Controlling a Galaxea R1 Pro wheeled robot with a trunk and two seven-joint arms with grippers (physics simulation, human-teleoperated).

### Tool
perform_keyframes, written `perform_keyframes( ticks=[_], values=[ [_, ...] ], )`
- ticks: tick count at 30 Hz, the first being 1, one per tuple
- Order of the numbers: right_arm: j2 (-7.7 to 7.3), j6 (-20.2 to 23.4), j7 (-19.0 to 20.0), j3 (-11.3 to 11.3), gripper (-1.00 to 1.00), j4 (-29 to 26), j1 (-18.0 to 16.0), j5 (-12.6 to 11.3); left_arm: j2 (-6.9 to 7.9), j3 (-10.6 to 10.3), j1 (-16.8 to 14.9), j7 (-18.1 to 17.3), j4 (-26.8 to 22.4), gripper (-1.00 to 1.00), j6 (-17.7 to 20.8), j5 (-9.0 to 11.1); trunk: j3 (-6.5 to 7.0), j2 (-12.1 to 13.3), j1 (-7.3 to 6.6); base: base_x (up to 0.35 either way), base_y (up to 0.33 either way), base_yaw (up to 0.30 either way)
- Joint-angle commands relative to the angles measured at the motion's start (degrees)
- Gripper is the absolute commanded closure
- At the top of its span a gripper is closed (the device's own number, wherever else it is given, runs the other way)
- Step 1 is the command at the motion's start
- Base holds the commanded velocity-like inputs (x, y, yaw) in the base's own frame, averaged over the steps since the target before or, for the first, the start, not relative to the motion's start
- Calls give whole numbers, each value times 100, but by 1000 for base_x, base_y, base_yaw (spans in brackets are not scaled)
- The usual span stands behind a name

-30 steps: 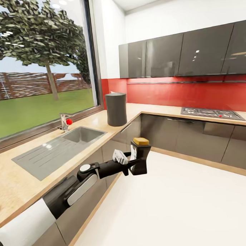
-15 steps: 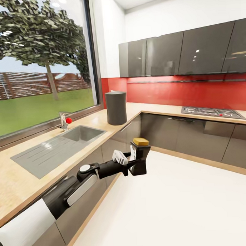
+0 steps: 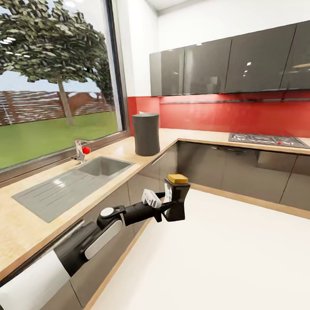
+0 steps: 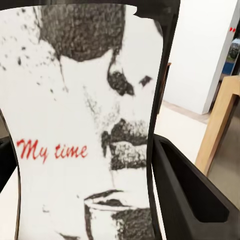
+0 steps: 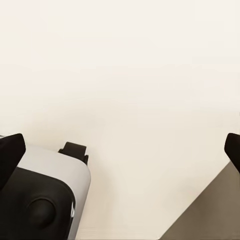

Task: Set up a coffee station on the kitchen countertop: keep the coffee maker on the countertop, move the bottle of coffee from the kitchen shelf to the counter next to the coffee maker, place a paper coffee filter on top of the coffee maker, put the saucer next to the coffee maker with the coffee cup on the saucer, and place the electric kettle next to the coffee maker.

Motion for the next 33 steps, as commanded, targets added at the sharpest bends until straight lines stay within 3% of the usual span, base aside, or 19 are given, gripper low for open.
perform_keyframes(
  ticks=[1, 21, 33],
  values=[
    [-2, -31, 1, 24, -100, 16, -8, -2, 5, -8, -7, -13, -4, 100, 45, 56, -25, -46, 23, 0, 0, 0],
    [-3, -31, 1, 23, -100, 16, -8, -2, -1, -76, -7, -13, -40, 100, 36, 56, -384, -848, 462, 0, 0, 0],
    [-3, -23, 1, 24, -100, 8, -8, -2, -2, -76, -7, -13, -19, 100, 37, 56, -384, -848, 462, 10, -1, 0]
  ],
)
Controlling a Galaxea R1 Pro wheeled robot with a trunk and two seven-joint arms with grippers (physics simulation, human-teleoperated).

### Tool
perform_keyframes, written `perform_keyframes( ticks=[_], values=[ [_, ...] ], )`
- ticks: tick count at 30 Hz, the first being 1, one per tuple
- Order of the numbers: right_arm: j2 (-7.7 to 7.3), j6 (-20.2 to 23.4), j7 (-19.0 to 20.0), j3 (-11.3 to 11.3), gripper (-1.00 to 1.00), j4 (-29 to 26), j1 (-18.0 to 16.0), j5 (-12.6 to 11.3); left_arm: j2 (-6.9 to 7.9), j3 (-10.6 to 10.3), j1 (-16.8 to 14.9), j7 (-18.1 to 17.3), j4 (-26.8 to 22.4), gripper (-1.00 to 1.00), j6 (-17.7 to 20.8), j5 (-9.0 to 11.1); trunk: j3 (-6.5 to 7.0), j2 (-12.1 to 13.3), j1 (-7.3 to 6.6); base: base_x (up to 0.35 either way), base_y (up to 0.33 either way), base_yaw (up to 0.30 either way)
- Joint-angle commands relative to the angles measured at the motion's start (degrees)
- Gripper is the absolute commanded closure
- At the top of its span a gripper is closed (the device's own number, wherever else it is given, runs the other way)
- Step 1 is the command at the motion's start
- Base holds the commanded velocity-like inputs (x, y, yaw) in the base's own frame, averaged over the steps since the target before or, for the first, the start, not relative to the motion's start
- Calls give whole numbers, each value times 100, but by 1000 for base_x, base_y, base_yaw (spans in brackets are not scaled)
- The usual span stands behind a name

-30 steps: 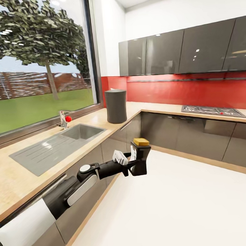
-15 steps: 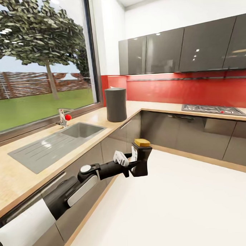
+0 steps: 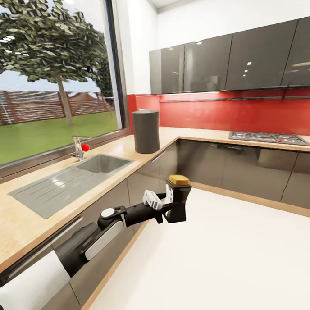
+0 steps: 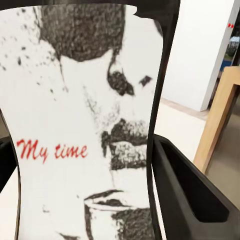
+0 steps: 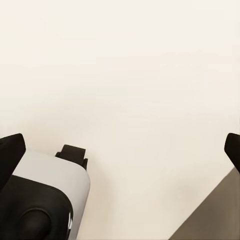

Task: Set up a coffee station on the kitchen countertop: keep the coffee maker on the countertop, move the bottle of coffee from the kitchen shelf to the counter next to the coffee maker, place a paper coffee filter on top of the coffee maker, put the saucer next to the coffee maker with the coffee cup on the saucer, and place the electric kettle next to the coffee maker.

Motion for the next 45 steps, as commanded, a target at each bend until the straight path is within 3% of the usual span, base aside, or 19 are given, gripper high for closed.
perform_keyframes(
  ticks=[1, 33, 45],
  values=[
    [-1, -30, 1, 24, -100, 15, -8, -1, 3, -6, -7, -13, -1, 100, 45, 52, -7, -4, 1, 194, -59, 0],
    [-1, -36, 1, 15, -100, 15, -8, -1, 3, -6, -7, -4, 20, 100, 44, 52, -7, -4, 1, 272, -33, 0],
    [-1, -37, 1, 15, -100, 15, -8, -1, 3, -11, -7, 1, 20, 100, 44, 52, -7, -4, 1, 316, -142, 0]
  ],
)
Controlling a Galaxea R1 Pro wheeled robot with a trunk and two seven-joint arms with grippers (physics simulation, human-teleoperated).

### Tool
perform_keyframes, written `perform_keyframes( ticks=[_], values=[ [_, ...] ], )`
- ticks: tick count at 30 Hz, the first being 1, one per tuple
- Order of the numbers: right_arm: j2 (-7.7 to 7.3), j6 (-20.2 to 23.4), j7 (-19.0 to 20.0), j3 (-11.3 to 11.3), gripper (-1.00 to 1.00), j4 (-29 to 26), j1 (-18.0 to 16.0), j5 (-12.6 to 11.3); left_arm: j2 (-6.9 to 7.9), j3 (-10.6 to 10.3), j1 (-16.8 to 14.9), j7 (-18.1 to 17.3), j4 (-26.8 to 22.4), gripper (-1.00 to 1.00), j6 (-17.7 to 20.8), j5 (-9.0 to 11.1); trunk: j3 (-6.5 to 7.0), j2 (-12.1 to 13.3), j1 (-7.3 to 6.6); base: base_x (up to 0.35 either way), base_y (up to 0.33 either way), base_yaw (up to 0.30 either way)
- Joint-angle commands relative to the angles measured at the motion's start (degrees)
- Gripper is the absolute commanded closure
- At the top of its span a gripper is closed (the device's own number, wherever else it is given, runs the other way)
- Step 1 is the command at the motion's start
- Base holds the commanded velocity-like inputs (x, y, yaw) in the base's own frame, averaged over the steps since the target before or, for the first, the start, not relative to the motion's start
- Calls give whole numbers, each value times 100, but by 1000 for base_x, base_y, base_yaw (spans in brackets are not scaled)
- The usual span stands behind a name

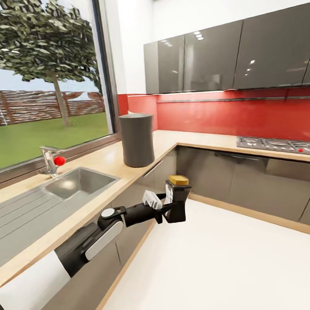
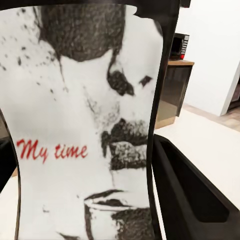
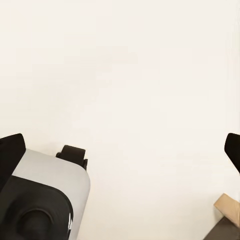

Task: Set up a coffee station on the kitchen countertop: keep the coffee maker on the countertop, move the bottle of coffee from the kitchen shelf to the counter next to the coffee maker, place a paper coffee filter on top of the coffee maker, put the saucer next to the coffee maker with the coffee cup on the saucer, and place the electric kettle next to the coffee maker.

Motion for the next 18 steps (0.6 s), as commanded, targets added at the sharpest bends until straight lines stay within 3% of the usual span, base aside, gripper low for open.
perform_keyframes(
  ticks=[1, 18],
  values=[
    [-1, -30, 1, 23, -100, 15, -8, 0, 3, -7, -8, -10, -4, 100, 46, 60, -7, -4, 3, 305, -192, 0],
    [-1, -31, 1, 23, -100, 15, -8, 0, -4, -9, -8, -1, -4, 100, 47, 60, -7, -4, 3, 300, -203, 0]
  ],
)
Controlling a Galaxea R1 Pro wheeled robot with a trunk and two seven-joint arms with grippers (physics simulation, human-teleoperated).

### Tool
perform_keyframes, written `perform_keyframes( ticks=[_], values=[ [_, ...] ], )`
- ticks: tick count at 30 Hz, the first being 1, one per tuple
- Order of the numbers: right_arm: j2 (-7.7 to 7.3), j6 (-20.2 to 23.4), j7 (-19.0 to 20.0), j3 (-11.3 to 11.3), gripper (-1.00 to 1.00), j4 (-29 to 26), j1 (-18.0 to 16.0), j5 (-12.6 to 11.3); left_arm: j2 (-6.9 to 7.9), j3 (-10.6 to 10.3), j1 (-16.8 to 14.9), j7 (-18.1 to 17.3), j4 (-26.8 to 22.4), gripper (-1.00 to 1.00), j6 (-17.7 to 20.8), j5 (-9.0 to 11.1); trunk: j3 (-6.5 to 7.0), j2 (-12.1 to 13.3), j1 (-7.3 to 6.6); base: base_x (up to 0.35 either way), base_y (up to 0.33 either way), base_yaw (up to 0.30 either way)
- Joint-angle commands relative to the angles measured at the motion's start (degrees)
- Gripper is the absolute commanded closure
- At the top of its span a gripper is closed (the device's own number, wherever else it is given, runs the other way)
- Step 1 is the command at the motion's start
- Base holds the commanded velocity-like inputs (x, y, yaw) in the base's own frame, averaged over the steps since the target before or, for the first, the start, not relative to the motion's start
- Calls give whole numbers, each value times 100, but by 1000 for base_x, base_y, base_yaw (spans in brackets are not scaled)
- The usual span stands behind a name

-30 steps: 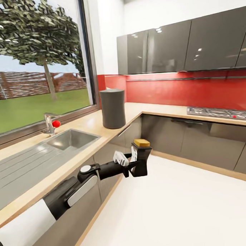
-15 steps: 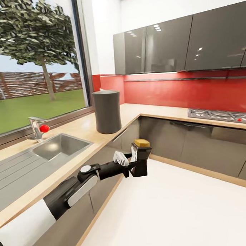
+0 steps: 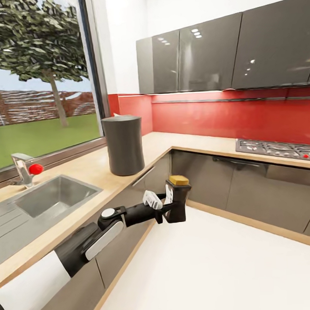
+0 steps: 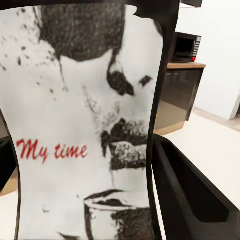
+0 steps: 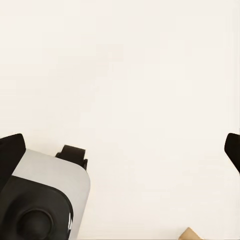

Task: Set up a coffee station on the kitchen countertop: keep the coffee maker on the countertop, move the bottle of coffee from the kitchen shelf to the counter next to the coffee maker, place a paper coffee filter on top of the coffee maker, put the saucer next to the coffee maker with the coffee cup on the saucer, and place the electric kettle next to the coffee maker.

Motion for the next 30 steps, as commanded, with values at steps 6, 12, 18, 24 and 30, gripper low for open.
perform_keyframes(
  ticks=[6, 12, 18, 24, 30],
  values=[
    [-1, -29, 1, 23, -100, 15, -8, 1, 0, -9, -8, -10, -4, 100, 45, 62, -6, -4, 3, 299, -205, 1],
    [-1, -29, 1, 23, -100, 15, -8, 1, -6, -16, -8, 1, -10, 100, -11, 62, -6, -4, 3, 260, -186, 180],
    [-1, -30, 1, 23, -100, 15, -8, 1, -32, -71, 127, 863, -459, 100, -266, 59, -6, -4, 3, 26, -18, 151],
    [-1, -30, 1, 26, -100, 15, -8, 1, -19, -912, 338, 3710, -1822, 100, -320, 52, -6, -4, 3, 2, -1, 18],
    [-1, -24, 1, 25, -100, 15, -8, 1, -63, -1405, 367, 5998, -2104, 100, -493, 38, -6, -4, 3, 0, 0, 2]
  ],
)
